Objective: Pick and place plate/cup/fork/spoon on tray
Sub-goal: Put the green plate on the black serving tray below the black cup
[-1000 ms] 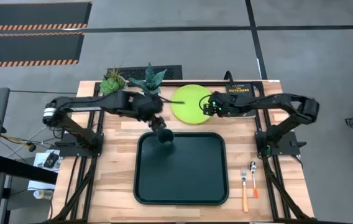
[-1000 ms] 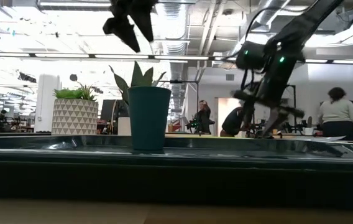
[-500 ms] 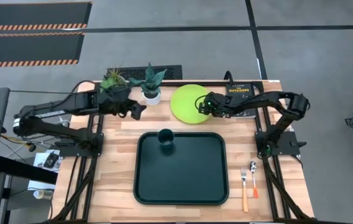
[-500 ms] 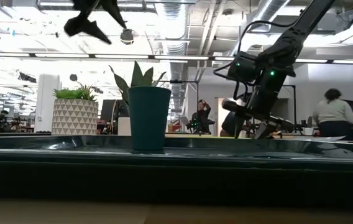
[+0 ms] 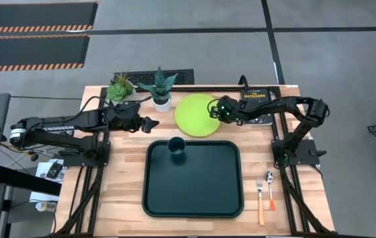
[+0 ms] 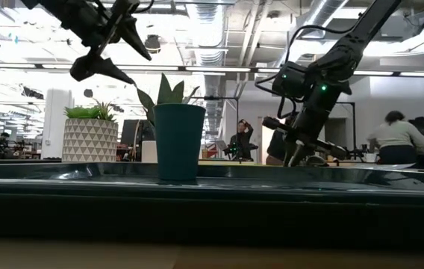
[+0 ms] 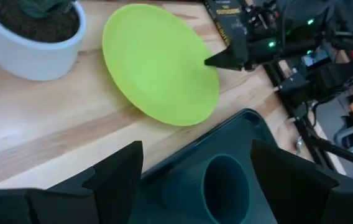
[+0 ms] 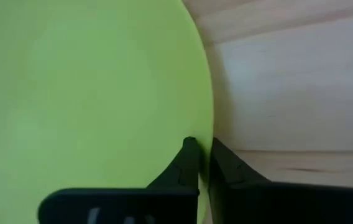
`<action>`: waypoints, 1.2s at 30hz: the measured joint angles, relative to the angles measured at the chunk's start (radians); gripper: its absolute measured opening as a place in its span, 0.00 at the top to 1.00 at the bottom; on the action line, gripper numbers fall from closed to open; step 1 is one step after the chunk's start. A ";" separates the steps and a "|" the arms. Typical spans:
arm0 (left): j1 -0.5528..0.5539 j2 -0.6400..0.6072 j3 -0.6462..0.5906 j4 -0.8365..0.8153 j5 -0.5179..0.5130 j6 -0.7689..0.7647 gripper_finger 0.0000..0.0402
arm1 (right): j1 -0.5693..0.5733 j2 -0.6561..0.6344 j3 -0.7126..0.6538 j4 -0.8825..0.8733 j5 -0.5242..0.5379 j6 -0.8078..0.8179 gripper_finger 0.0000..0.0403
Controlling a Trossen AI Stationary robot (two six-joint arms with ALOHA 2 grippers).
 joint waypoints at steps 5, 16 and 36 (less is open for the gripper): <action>0.000 0.000 -0.001 -0.001 -0.014 -0.013 0.29 | -0.010 -0.026 -0.003 0.009 0.007 0.000 0.98; 0.013 0.000 -0.001 0.083 -0.019 -0.045 0.29 | -0.081 -0.219 -0.006 -0.003 0.028 -0.031 0.99; 0.128 0.000 0.000 0.289 0.067 -0.089 0.29 | 0.031 -0.636 -0.005 0.109 0.036 -0.140 0.99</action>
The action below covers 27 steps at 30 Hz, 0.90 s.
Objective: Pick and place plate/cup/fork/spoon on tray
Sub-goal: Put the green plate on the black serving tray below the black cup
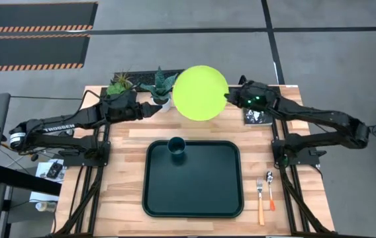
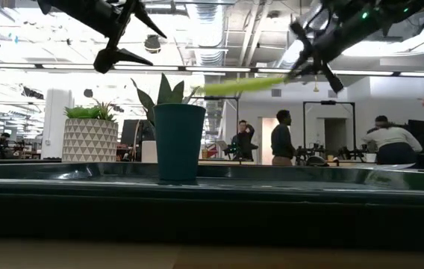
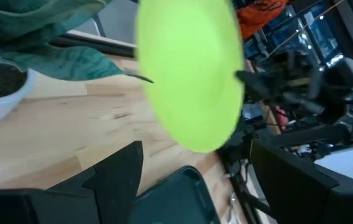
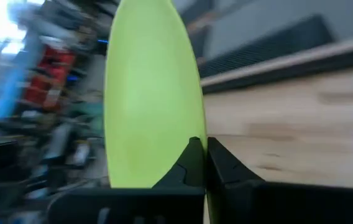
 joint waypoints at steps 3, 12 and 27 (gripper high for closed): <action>0.009 0.000 0.000 0.024 0.010 -0.004 0.29 | 0.039 -0.040 0.000 0.051 0.001 -0.003 0.99; 0.017 0.000 0.000 0.135 0.030 0.025 0.29 | 0.115 -0.066 0.000 0.076 0.017 -0.002 0.98; 0.014 0.188 0.002 0.342 0.128 0.022 0.33 | 0.184 0.001 0.002 0.111 0.021 0.008 0.97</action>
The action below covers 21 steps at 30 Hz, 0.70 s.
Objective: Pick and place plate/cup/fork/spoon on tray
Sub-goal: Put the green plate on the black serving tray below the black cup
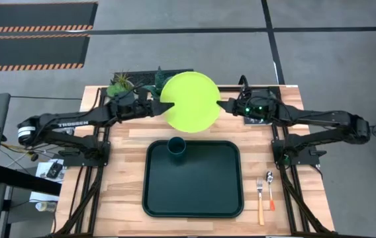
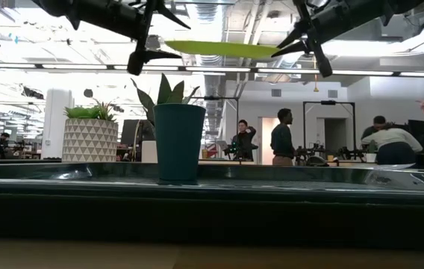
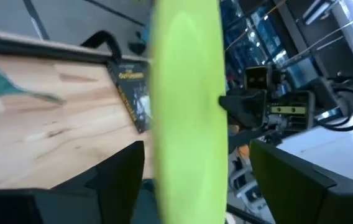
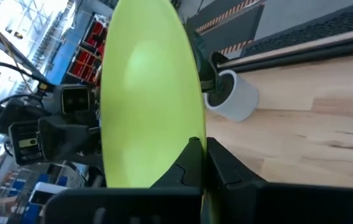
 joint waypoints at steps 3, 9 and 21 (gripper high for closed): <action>0.000 0.006 0.001 -0.015 0.001 -0.012 0.42 | 0.005 0.000 0.000 -0.005 -0.002 0.000 0.97; 0.000 0.006 0.001 -0.033 -0.019 -0.020 0.73 | 0.001 0.000 0.000 -0.003 -0.002 -0.006 0.97; -0.006 0.003 0.002 -0.075 -0.026 -0.039 0.99 | 0.001 0.000 0.000 -0.023 -0.005 -0.066 0.89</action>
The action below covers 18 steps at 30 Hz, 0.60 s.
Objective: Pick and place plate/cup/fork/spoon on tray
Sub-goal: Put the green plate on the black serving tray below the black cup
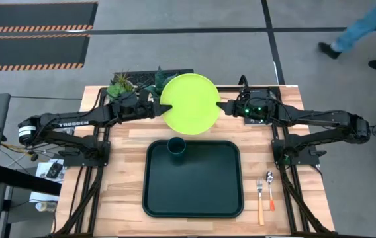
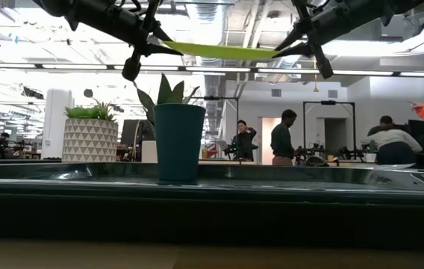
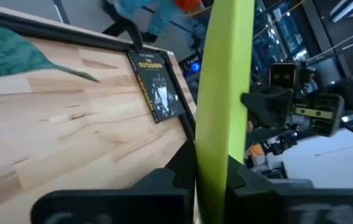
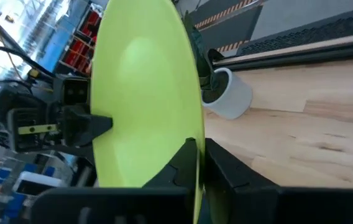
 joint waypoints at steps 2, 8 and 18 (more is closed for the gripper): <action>-0.005 -0.012 0.000 -0.010 0.008 -0.004 1.00 | 0.000 -0.003 0.000 -0.010 0.000 -0.018 0.84; -0.016 -0.076 0.000 -0.033 0.033 -0.012 1.00 | -0.005 -0.039 0.000 -0.002 -0.009 -0.049 0.64; -0.097 -0.252 0.000 -0.242 0.118 -0.021 1.00 | -0.026 -0.167 0.000 -0.034 0.011 -0.126 0.44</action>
